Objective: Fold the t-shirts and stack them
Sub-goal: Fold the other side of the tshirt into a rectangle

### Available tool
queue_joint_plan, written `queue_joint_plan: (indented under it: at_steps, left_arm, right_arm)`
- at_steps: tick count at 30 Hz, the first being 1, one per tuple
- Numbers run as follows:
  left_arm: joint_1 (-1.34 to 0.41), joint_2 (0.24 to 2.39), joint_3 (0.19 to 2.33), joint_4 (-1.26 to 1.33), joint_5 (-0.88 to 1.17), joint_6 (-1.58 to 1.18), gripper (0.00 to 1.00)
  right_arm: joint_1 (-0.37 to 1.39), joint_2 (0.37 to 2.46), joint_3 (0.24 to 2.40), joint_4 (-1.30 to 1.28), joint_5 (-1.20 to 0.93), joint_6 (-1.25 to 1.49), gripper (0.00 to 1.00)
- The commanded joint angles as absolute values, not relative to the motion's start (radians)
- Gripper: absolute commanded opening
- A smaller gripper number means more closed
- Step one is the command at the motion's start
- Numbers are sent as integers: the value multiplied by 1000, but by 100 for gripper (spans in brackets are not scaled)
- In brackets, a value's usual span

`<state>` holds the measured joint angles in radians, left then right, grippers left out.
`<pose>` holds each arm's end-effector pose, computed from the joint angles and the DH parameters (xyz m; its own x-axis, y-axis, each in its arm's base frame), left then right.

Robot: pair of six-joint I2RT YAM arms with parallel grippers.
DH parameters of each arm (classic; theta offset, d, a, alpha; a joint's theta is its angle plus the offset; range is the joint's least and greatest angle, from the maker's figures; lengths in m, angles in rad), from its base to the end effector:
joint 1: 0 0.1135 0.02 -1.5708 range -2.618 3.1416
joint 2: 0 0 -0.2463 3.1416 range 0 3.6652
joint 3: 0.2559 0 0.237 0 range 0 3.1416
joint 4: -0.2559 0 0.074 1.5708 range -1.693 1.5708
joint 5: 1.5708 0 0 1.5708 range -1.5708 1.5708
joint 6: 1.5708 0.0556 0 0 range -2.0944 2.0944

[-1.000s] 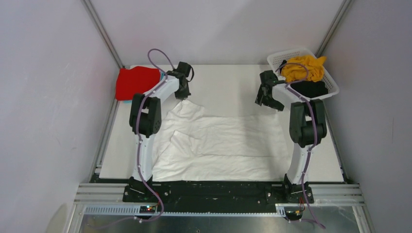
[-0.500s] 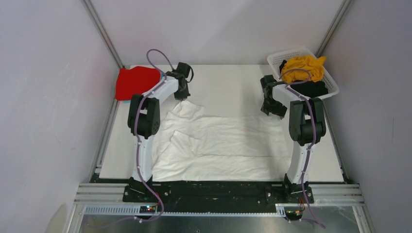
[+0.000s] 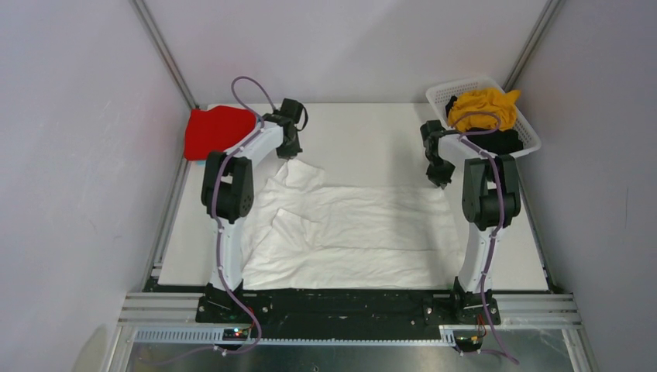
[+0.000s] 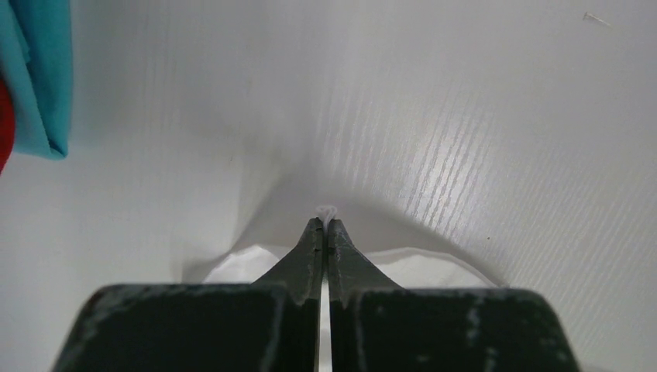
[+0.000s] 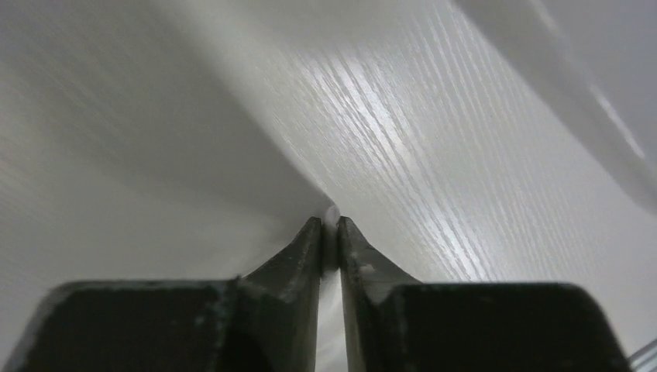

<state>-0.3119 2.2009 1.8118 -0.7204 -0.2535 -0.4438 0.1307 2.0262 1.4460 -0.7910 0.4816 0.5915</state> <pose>0.4392 -0.1269 0.1666 -0.8516 -0.1621 -0.4984 -0.1936 0.9810 0.0117 0.3776 0.0237 0.1384 -0.8203 0.3906 -0.4178 0.5216 0.8106 -0.2663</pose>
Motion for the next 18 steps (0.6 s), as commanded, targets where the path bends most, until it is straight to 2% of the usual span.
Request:
queue_joint_plan:
  at_steps: [1, 3, 10, 18]
  left_arm:
    - [-316, 2115, 1804, -706, -282, -447, 0]
    - [-316, 2103, 1794, -706, -280, -449, 0]
    - [-322, 2024, 1720, -702, -290, -474, 0]
    - [-383, 1786, 1500, -685, -379, -518, 0]
  right_arm:
    - [136, 2061, 1509, -795, 498, 596, 3]
    - [143, 2053, 1507, -790, 503, 593, 0]
    - [187, 1908, 1450, -779, 537, 578, 0]
    - [293, 1670, 1314, -832, 616, 596, 0]
